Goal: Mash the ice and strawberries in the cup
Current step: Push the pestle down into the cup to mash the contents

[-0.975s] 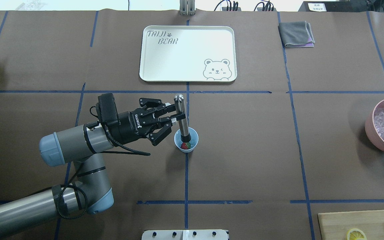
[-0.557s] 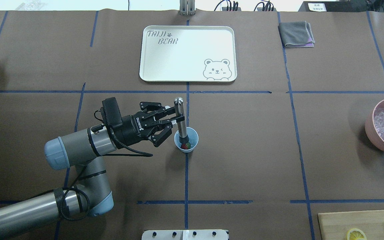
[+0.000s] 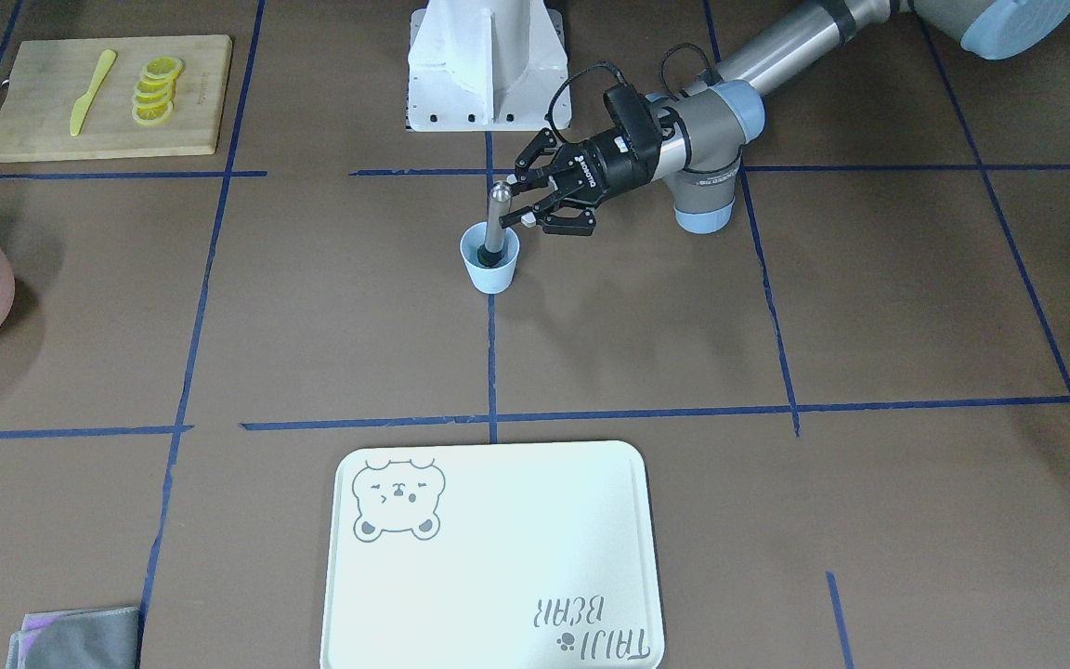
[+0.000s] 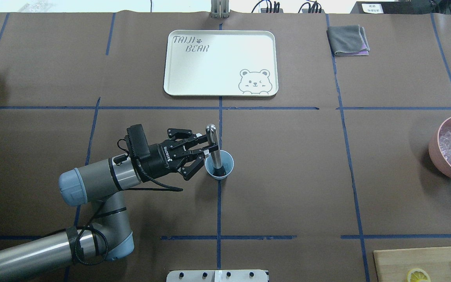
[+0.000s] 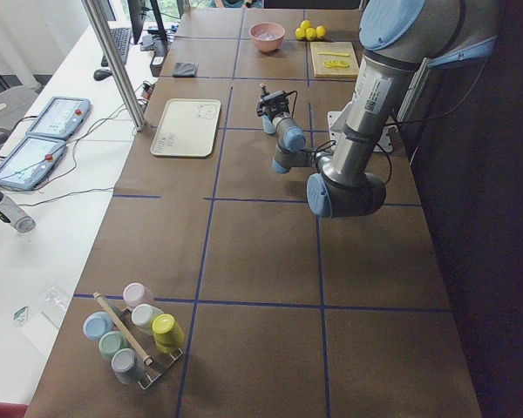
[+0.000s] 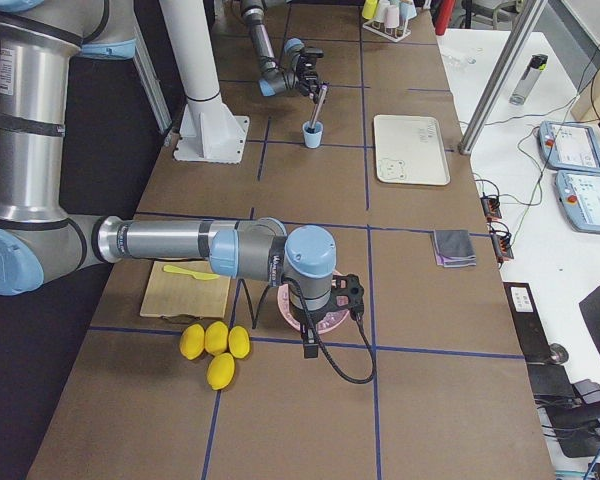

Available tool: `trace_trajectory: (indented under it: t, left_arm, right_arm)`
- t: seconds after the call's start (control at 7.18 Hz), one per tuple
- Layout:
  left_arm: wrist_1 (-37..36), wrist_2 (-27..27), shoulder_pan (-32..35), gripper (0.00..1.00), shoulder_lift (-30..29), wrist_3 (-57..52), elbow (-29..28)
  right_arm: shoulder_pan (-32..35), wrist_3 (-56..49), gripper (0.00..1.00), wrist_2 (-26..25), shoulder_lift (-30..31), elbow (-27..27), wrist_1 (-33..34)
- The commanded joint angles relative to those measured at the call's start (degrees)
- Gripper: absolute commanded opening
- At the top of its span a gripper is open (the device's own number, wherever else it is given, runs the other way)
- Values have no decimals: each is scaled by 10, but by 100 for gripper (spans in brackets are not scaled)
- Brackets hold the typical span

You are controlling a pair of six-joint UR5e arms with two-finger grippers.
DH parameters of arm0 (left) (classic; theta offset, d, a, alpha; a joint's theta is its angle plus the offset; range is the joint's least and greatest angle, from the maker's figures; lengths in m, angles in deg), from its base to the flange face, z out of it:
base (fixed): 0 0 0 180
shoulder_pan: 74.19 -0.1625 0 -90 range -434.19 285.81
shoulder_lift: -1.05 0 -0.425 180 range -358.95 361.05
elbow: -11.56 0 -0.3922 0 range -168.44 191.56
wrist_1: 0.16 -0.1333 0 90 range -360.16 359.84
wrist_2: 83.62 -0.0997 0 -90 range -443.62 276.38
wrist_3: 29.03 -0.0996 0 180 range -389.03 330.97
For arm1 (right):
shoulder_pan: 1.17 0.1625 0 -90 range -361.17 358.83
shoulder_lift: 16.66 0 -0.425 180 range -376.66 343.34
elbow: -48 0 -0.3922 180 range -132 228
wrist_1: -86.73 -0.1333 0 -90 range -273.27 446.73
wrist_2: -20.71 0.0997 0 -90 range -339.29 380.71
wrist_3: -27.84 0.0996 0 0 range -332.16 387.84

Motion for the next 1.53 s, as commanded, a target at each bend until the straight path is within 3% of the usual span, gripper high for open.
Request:
trace_trajectory:
  t: [0.0, 0.56, 0.84, 1.11, 1.39]
  left_arm:
    - [-2, 1, 0, 0, -1, -3, 4]
    - [-41, 8, 41, 0, 2, 9, 63]
    - [-259, 55, 72, 0, 9, 53, 194]
    - [-567, 62, 88, 0, 32, 55, 355]
    - [-889, 75, 94, 0, 33, 50, 466]
  right_arm:
    - [-1, 0, 99, 0, 0, 0, 0]
    - [-1, 1, 99, 0, -2, 0, 0]
    - [-1, 2, 99, 0, -3, -1, 0]
    - [-1, 5, 99, 0, -3, -1, 0]
    - [-1, 8, 99, 3, -3, 0, 1]
